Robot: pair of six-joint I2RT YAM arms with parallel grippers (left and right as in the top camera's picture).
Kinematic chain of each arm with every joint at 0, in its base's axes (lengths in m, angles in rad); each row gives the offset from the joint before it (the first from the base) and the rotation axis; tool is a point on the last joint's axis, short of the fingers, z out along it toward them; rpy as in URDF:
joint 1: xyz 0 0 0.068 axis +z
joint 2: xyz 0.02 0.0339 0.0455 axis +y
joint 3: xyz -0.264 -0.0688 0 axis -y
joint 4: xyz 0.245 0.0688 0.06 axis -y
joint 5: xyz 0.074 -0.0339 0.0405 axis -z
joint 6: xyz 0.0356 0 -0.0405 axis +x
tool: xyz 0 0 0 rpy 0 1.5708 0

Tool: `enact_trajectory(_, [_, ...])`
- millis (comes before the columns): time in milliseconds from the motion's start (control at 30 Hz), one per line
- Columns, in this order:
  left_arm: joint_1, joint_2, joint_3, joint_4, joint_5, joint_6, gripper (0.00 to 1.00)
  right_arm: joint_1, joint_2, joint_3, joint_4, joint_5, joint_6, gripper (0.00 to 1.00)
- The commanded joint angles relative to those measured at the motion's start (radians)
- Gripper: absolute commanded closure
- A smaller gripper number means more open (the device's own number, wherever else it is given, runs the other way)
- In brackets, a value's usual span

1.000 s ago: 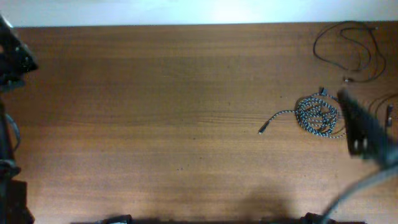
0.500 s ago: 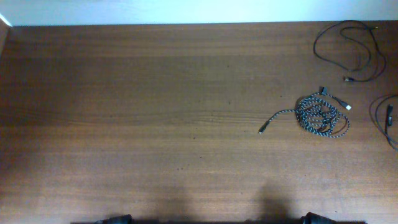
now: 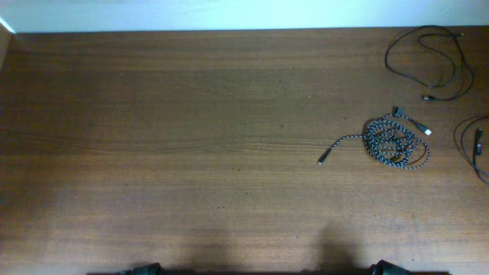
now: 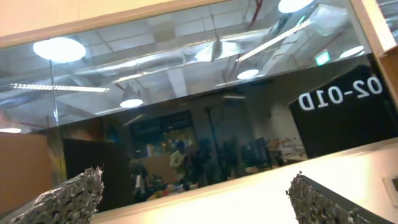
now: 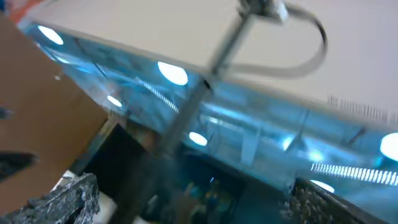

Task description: Untangle cables

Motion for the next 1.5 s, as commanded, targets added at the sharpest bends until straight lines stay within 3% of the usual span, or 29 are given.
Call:
enact_trajectory(0, [0.013,-0.002,-0.003,0.002,-0.021,0.001,0.01,0.070,-0.005,-0.063,0.008,0.035,0.011,0.01])
enact_trajectory(67, [0.013,-0.002,-0.003,0.003,-0.021,0.001,0.01,0.066,-0.005,-0.156,0.137,0.129,0.011,0.01])
enact_trajectory(133, [0.013,-0.002,-0.003,0.000,-0.021,0.001,0.01,0.066,-0.005,-0.274,0.146,0.172,0.011,0.01])
enact_trajectory(333, [0.013,-0.002,-0.086,-0.003,-0.021,0.001,0.01,0.067,-0.005,-0.901,0.163,0.173,0.015,0.01])
enact_trajectory(433, [0.013,-0.002,-0.094,-0.003,-0.022,0.001,0.01,0.067,-0.005,-1.095,0.191,0.200,0.014,0.01])
enact_trajectory(633, [0.013,-0.002,-0.105,-0.004,-0.021,0.001,0.01,0.067,-0.005,-1.437,0.474,0.289,0.015,0.01])
enact_trajectory(767, [0.013,-0.002,-0.123,-0.007,-0.021,0.001,0.01,0.067,0.002,-1.438,0.311,0.363,0.015,0.01])
enact_trajectory(1000, [0.012,-0.002,-0.248,0.008,-0.037,0.001,0.01,0.130,0.003,-1.438,0.310,0.415,0.014,0.01])
enact_trajectory(1067, [0.012,-0.002,-0.311,0.031,-0.126,0.001,0.01,0.130,0.003,-1.438,0.311,0.415,0.014,0.01])
enact_trajectory(1333, [0.012,0.003,-1.160,0.686,-0.157,0.000,0.01,0.130,0.003,-1.438,0.311,0.415,0.014,0.01])
enact_trajectory(1400, [0.012,0.003,-1.263,0.765,-0.157,0.001,0.01,0.130,0.003,-1.438,0.311,0.415,0.014,0.01])
enact_trajectory(1467, [0.012,0.003,-1.305,0.744,-0.165,0.001,0.01,0.130,0.003,-1.438,0.310,0.415,0.014,0.01])
